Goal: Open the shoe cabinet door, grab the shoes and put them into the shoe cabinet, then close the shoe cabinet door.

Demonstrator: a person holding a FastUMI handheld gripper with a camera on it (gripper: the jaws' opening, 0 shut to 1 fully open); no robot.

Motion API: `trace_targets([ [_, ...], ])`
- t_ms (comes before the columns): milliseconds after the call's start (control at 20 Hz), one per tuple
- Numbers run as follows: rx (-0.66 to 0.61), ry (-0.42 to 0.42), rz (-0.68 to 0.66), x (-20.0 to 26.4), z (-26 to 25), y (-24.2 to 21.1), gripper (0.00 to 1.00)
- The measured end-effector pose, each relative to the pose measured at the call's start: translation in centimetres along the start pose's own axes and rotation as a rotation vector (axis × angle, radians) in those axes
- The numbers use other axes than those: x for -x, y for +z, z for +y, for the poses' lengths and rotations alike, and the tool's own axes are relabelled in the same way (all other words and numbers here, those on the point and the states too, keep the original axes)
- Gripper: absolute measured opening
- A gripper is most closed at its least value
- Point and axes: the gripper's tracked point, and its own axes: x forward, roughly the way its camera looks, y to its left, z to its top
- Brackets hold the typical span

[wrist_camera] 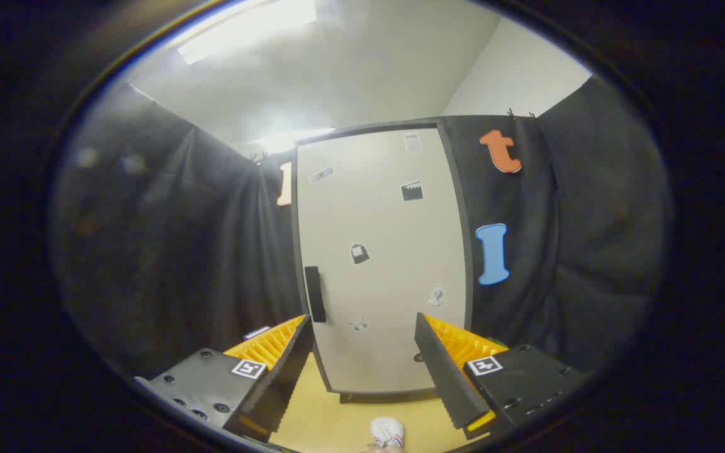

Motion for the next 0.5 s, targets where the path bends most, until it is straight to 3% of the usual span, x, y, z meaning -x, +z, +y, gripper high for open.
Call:
trace_targets([
  [150, 0.045, -0.068, 0.006, -0.35, -1.06, -0.5, 0.99],
  [500, 0.049, -0.086, -0.001, -0.76, -0.86, -0.46, 0.99],
])
